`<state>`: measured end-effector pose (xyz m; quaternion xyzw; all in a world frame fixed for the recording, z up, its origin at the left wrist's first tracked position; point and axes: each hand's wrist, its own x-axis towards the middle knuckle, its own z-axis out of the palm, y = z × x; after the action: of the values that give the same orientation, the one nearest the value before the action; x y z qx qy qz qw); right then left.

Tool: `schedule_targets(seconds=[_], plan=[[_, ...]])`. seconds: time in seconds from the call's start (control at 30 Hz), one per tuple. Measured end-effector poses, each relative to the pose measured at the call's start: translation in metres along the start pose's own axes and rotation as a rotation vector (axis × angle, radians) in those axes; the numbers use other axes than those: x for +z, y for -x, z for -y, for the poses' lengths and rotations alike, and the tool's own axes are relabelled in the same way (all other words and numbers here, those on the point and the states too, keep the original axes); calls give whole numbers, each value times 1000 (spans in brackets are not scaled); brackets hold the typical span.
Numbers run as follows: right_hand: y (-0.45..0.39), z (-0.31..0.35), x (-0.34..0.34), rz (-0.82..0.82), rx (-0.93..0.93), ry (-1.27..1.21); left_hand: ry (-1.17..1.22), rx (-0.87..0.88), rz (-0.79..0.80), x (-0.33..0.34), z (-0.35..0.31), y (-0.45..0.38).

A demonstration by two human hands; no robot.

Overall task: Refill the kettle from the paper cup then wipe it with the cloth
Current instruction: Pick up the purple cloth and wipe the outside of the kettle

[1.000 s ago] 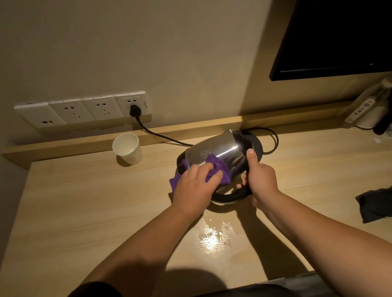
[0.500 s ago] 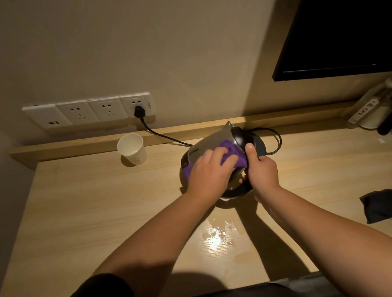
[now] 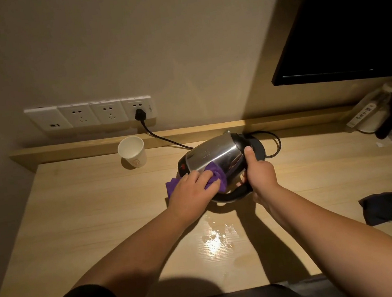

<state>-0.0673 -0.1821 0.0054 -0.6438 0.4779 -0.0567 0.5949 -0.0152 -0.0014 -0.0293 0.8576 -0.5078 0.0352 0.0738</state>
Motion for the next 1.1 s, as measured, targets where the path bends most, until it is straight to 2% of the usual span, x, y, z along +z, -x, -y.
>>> schedule_targets(seconds=[0.13,0.23,0.37,0.43,0.5,0.63,0.83,0.93,1.1], plan=[[-1,4,-1,15,-28,-24,53,-167,86,11,14,28],[-5,3,-4,9,-28,-45,256,-381,-13,12,21,37],[-9,-10,-10,0,-19,-93,591,-783,-167,-2,40,23],[-10,-15,-12,-11,-1,-115,665,-904,-196,-9,57,9],[-11,-17,-13,-9,4,-111,692,-906,-175,-13,73,-8],[-13,-19,-15,-3,-43,-69,703,-787,-72,-14,93,-45],[-18,-22,-19,-5,-35,-76,742,-657,104,1,94,-81],[-21,-24,-17,-33,-41,-75,789,-698,97,7,88,-85],[-20,-22,-14,-81,-89,-54,756,-723,-24,19,82,-75]])
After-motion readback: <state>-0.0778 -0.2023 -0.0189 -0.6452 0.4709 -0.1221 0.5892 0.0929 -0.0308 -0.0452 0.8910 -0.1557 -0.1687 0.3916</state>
